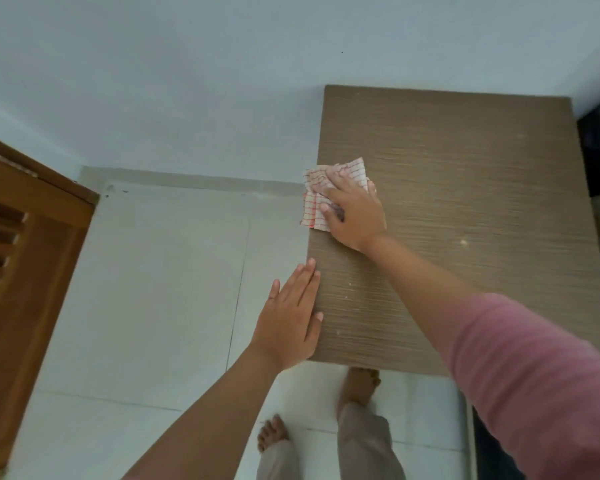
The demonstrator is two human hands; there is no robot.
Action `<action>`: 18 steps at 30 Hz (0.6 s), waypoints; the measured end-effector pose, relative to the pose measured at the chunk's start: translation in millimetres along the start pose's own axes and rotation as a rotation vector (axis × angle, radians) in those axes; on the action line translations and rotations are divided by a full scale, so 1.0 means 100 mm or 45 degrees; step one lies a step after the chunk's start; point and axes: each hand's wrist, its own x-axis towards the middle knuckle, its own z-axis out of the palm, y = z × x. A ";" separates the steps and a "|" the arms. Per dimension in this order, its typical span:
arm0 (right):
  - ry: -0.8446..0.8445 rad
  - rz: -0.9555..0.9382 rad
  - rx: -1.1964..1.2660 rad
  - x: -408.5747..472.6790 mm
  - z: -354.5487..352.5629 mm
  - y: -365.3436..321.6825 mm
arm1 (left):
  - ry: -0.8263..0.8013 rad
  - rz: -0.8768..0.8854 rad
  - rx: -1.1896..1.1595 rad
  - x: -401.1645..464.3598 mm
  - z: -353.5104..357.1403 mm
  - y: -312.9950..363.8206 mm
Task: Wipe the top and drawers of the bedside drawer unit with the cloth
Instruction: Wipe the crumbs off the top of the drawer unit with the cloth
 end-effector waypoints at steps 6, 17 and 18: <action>0.105 0.093 0.029 -0.45 0.15 -0.22 | -0.017 0.096 -0.015 -0.29 0.08 -0.11; 0.156 0.149 0.065 -1.21 0.33 -0.44 | -0.004 0.090 -0.185 -0.51 0.14 -0.19; 0.156 0.149 0.061 -1.27 0.33 -0.43 | 0.004 0.093 -0.194 -0.52 0.14 -0.20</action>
